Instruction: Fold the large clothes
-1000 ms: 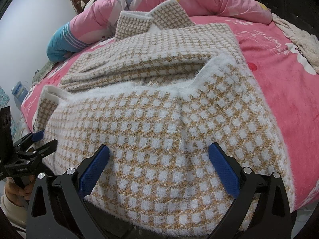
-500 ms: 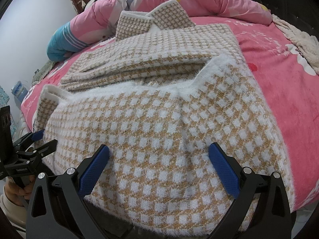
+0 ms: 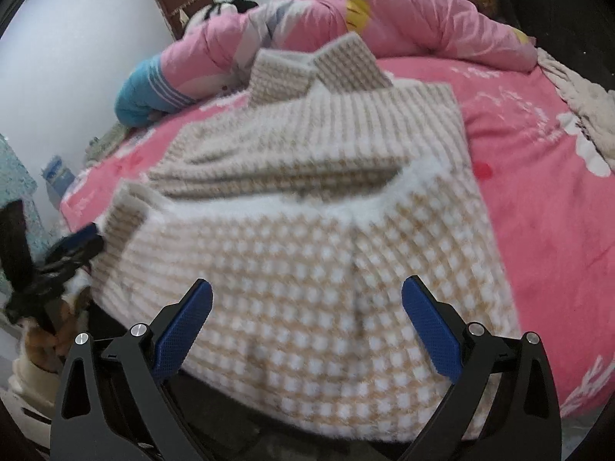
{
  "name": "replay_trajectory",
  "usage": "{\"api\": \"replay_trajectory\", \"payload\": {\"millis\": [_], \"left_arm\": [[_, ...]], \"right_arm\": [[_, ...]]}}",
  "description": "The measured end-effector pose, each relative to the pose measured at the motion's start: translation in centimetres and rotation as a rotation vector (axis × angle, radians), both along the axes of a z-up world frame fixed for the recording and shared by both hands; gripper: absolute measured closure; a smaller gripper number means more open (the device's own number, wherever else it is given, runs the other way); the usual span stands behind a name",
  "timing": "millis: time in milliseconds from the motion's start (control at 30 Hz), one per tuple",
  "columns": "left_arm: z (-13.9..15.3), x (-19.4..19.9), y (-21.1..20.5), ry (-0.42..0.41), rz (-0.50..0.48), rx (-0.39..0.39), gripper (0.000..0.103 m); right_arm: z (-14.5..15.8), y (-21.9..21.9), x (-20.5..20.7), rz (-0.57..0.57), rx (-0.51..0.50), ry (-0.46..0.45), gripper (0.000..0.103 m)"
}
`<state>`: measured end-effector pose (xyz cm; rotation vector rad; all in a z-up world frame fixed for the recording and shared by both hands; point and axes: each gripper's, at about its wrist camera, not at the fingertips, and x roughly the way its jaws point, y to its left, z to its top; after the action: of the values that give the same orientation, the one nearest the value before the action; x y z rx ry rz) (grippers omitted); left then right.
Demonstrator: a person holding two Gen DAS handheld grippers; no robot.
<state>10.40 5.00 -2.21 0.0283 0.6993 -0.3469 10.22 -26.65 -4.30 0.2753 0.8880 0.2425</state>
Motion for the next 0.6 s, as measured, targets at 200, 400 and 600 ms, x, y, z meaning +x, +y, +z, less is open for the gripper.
{"api": "replay_trajectory", "payload": {"millis": [200, 400, 600], "left_arm": [[0.6, 1.4, -1.1, 0.045, -0.109, -0.07, 0.047], [-0.7, 1.0, -4.4, 0.122, -0.244, -0.113, 0.055], [-3.9, 1.1, -6.9, 0.151, -0.183, 0.028, 0.086]], "right_arm": [[-0.3, 3.0, 2.4, 0.032, -0.008, 0.034, 0.021], [-2.0, 2.8, 3.6, -0.043, -0.028, 0.107, 0.05], [-2.1, 2.8, 3.6, -0.046, -0.038, 0.109, 0.095]]}}
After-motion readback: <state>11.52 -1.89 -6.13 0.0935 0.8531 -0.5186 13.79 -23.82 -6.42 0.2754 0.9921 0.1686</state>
